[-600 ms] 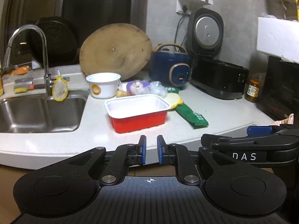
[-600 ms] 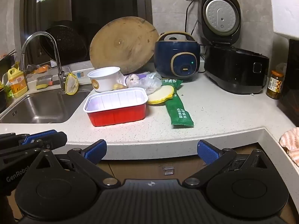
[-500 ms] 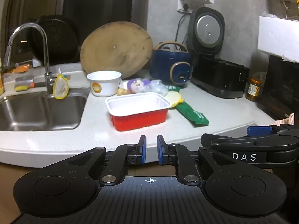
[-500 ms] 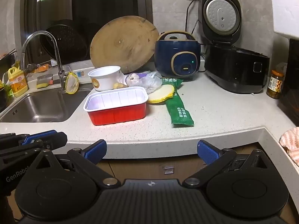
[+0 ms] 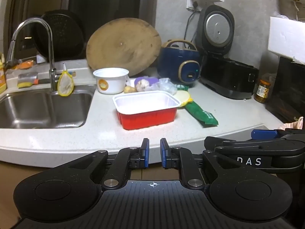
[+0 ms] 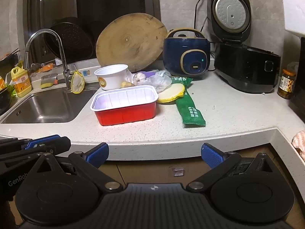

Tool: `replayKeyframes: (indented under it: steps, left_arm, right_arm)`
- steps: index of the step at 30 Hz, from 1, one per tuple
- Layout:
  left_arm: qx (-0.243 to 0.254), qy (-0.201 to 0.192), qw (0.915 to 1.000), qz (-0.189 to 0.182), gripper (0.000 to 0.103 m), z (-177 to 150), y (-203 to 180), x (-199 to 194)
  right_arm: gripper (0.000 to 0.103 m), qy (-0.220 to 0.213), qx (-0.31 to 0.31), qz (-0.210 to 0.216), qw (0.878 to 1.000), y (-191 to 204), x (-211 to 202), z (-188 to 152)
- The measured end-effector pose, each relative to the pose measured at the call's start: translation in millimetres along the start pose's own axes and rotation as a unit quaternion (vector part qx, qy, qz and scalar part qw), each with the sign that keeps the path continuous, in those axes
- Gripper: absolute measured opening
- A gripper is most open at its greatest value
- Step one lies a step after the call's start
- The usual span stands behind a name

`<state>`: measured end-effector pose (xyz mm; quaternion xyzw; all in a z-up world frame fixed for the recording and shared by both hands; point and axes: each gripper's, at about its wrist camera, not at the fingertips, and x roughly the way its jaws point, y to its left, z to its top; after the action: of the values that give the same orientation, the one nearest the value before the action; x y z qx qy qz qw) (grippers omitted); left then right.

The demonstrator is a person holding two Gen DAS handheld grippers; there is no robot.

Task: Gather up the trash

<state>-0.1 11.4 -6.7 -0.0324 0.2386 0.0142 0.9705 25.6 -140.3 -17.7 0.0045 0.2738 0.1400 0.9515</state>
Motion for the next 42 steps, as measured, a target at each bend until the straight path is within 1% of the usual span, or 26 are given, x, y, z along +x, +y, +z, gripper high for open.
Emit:
replayKeyframes:
  steps: [17,42]
  left_arm:
    - [-0.004,0.012,0.9999,-0.002,0.016,-1.1,0.3,3.1]
    - [-0.006,0.024,0.9997,-0.007,0.016,-0.1,1.2,5.2]
  right_arm:
    - [0.103,0.011,0.001,-0.005,1.000,2.2,3.4,1.5]
    - [0.103,0.018,0.004,0.004,1.000,1.1,2.9,-1.0]
